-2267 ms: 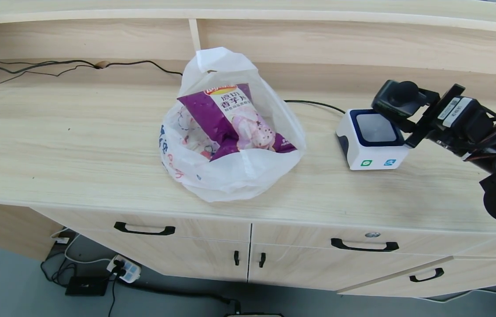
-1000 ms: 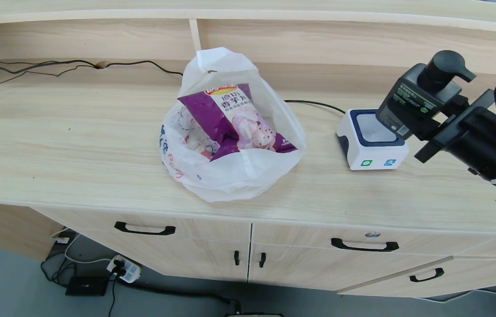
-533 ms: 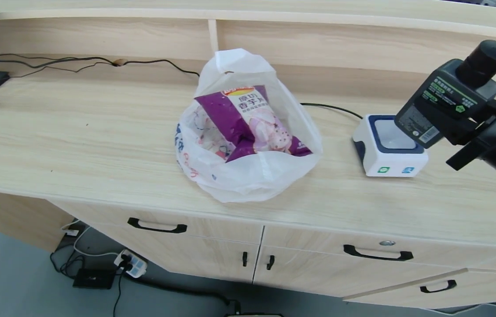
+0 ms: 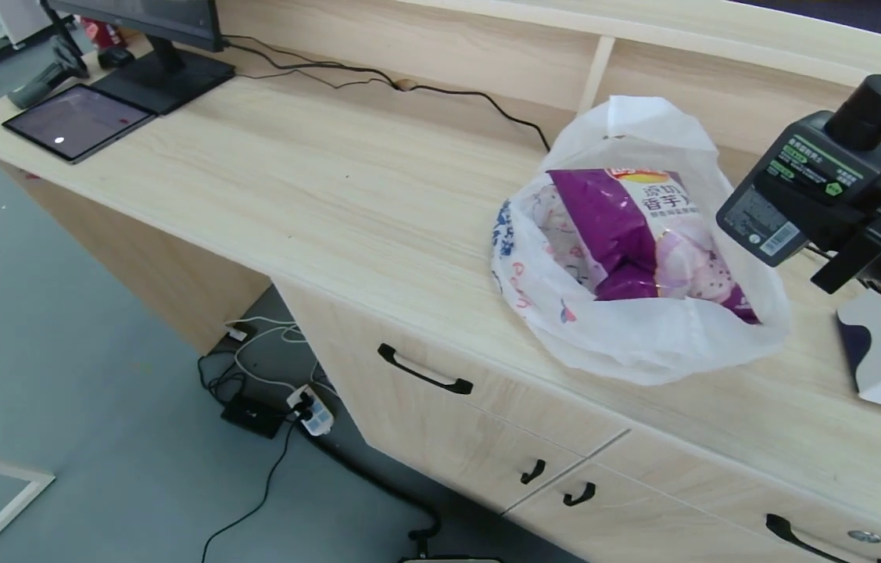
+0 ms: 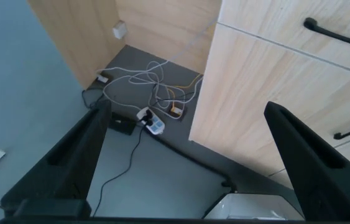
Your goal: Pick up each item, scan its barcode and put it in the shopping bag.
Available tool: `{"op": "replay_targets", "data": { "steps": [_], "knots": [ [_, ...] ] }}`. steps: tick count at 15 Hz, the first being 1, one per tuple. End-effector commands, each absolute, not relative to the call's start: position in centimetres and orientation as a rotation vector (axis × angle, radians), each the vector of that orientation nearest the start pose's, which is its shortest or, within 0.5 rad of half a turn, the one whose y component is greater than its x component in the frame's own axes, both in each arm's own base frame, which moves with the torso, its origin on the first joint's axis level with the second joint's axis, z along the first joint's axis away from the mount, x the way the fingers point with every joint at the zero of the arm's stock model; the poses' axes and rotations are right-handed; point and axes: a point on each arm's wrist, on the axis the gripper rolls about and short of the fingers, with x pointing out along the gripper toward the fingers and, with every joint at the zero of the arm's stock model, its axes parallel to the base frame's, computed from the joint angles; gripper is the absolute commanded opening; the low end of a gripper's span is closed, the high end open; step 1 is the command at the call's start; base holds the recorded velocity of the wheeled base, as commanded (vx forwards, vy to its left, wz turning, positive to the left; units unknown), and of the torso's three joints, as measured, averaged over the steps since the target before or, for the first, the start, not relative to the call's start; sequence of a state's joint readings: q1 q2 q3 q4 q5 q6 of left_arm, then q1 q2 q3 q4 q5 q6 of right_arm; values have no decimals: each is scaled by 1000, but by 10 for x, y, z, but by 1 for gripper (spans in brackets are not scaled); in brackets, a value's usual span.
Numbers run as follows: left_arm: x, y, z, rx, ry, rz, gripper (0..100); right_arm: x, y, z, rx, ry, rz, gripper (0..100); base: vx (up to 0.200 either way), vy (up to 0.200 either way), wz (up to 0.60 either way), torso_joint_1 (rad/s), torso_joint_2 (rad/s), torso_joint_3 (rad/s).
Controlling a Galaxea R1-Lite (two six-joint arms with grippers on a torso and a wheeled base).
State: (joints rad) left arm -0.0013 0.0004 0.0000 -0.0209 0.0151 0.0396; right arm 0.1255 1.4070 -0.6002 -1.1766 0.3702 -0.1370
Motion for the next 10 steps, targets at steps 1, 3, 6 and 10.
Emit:
{"op": "replay_targets", "data": {
  "steps": [1,3,6,10],
  "knots": [
    [-23,0,78,40,-21,14,100,225,35,259,-155,-393,465,0,0,200,0,2,-2,12],
    [-23,0,78,40,-21,14,100,236,24,268,-137,-413,419,0,0,100,0,-6,1,6],
    [-23,0,78,41,-21,14,100,251,15,283,-154,-458,381,0,0,0,0,0,0,0],
    [-23,0,78,44,-24,14,100,278,10,291,-174,-485,351,0,0,0,0,0,0,0]
  ]
}}
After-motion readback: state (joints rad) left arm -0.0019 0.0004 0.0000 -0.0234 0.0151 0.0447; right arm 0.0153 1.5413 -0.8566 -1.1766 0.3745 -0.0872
